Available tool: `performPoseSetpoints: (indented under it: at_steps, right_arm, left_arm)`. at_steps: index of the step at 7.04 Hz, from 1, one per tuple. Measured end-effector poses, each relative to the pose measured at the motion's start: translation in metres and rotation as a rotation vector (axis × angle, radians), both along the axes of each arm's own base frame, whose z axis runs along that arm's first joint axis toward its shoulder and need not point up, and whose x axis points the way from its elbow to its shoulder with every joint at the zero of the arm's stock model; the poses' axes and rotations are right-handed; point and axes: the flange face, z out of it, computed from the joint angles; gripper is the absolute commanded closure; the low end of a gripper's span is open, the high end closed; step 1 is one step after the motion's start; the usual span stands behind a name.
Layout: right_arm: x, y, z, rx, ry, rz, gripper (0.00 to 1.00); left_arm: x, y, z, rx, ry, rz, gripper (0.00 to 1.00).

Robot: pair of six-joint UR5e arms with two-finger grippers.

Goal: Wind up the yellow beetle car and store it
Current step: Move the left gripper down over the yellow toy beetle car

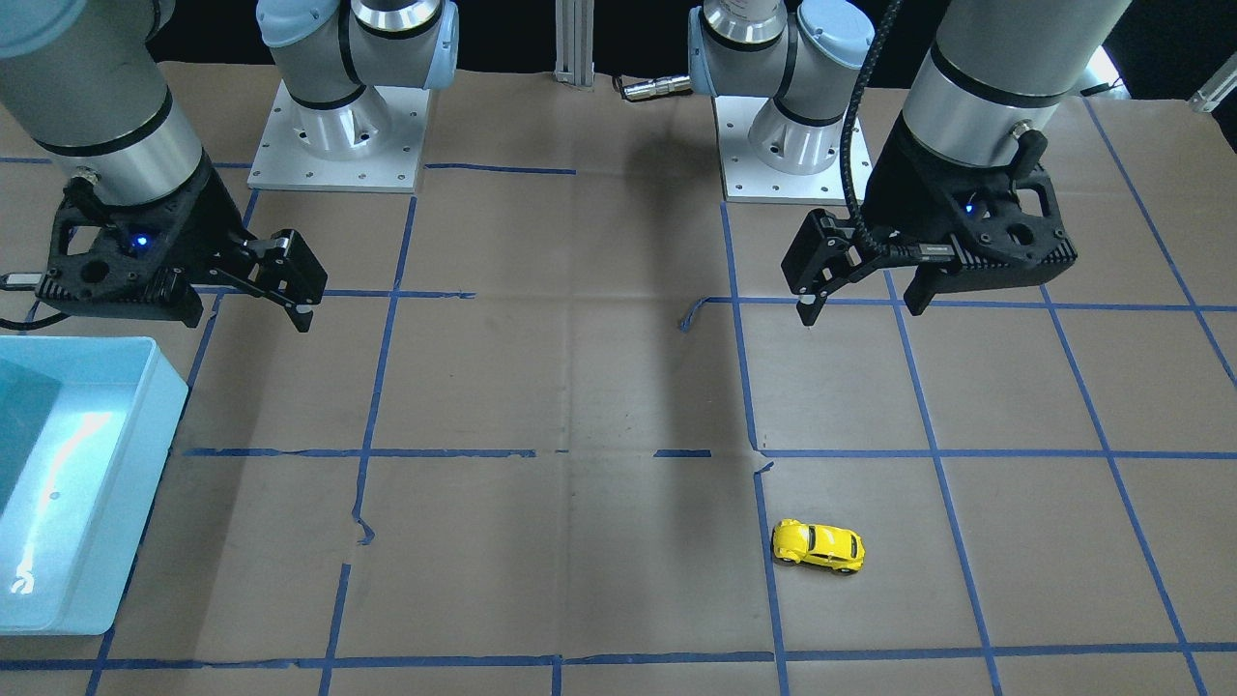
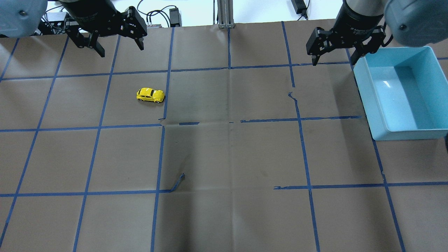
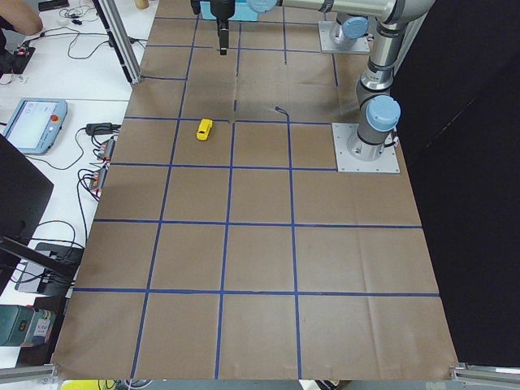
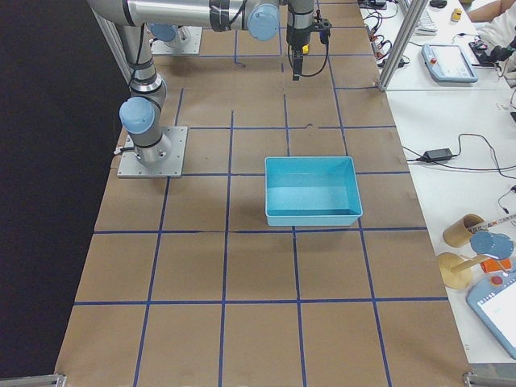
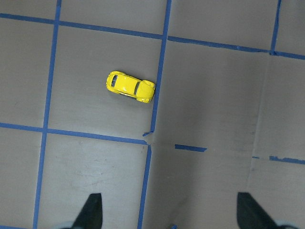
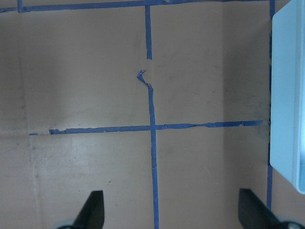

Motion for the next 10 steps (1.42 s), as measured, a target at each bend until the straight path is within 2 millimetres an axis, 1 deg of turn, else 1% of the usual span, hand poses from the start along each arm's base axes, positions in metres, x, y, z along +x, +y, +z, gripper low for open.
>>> performPoseSetpoints:
  at_steps: [3,6,7,8,10]
  right_arm:
    - [0.000,-0.001,-0.001,-0.001,0.001,0.000,0.00]
    - [-0.001,0.000,0.000,-0.002,0.007,-0.003,0.00]
    - [-0.002,0.002,0.002,-0.003,0.013,-0.002,0.00]
    - [-0.002,0.003,0.004,-0.007,0.015,-0.002,0.00]
    - [-0.002,0.004,0.006,-0.012,0.014,-0.001,0.00]
  left_arm:
    - [-0.014,-0.001,-0.006,0.003,-0.006,-0.085,0.00]
    - [-0.016,0.002,-0.009,0.014,-0.011,-0.127,0.00]
    - [-0.016,0.002,-0.019,0.033,-0.016,-0.162,0.00]
    - [-0.017,0.005,-0.034,0.059,-0.017,-0.204,0.00]
    - [-0.018,0.019,-0.056,0.101,-0.018,-0.328,0.00]
